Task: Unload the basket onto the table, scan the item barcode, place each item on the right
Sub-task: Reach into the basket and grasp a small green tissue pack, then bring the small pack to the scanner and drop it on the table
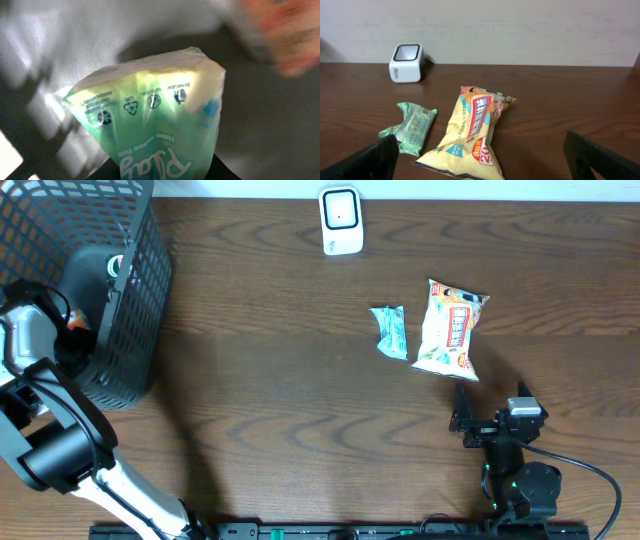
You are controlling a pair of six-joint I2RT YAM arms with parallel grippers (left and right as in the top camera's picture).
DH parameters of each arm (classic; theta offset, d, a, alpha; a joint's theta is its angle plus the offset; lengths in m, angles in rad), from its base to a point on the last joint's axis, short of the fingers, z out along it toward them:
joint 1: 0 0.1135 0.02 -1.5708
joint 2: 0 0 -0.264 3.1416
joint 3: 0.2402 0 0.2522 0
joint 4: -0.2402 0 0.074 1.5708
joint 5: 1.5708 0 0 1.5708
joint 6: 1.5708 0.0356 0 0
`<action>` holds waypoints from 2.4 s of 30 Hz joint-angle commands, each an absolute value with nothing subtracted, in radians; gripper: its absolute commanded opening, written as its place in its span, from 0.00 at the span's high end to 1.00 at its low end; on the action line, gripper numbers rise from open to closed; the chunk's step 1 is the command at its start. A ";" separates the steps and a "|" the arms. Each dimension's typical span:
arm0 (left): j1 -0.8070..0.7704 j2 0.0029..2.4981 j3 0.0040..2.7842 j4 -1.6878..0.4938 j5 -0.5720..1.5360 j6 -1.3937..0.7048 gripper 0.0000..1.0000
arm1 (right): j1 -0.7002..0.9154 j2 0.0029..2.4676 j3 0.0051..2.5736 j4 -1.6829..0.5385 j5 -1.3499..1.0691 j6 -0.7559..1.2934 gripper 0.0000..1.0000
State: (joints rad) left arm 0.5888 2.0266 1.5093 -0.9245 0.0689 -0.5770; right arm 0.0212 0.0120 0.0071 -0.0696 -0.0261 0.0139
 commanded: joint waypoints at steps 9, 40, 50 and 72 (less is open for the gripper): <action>0.590 1.587 1.635 -0.835 0.080 -0.588 0.69 | 0.030 0.006 0.005 -0.072 -0.021 0.006 0.01; -0.538 1.712 1.612 -0.762 0.059 -0.281 0.69 | 0.030 0.006 0.005 -0.072 -0.021 0.006 0.01; -0.631 2.021 1.612 -0.735 0.059 -0.282 0.59 | 0.030 0.006 0.005 -0.072 -0.021 0.006 0.01; -0.541 1.824 1.778 -0.742 0.048 -0.208 0.22 | 0.030 0.006 0.005 -0.072 -0.021 0.006 0.01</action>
State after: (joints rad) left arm -0.5961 1.9842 1.6855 -0.7490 0.0750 -0.2569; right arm 0.0212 0.0120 0.0071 -0.0696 -0.0257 0.0139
